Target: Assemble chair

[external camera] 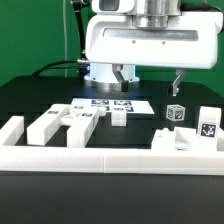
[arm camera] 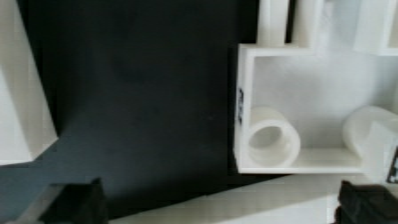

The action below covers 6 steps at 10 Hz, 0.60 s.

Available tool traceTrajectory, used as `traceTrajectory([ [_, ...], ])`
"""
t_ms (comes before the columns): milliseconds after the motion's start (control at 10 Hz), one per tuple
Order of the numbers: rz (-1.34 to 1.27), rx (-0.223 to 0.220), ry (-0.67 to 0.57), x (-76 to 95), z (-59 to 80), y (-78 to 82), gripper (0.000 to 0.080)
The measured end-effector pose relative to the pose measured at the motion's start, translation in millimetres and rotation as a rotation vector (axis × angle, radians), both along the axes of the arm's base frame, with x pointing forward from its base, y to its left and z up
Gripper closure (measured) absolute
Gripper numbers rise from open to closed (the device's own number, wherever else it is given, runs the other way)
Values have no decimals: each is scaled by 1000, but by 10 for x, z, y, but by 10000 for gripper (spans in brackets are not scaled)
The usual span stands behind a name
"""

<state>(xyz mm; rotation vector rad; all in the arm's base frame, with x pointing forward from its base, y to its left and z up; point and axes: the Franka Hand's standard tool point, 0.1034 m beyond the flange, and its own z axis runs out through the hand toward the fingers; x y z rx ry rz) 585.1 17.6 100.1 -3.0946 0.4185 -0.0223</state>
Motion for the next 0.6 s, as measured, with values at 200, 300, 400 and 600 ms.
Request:
traceTrajectory([
  [200, 0, -1, 2, -12, -13, -9, 151],
  [300, 18, -6, -9, -108, -69, -69, 151],
  [400, 26, -9, 14, -338, -169, -133, 151],
  [600, 80, -1, 55, -545, -288, -242, 151],
])
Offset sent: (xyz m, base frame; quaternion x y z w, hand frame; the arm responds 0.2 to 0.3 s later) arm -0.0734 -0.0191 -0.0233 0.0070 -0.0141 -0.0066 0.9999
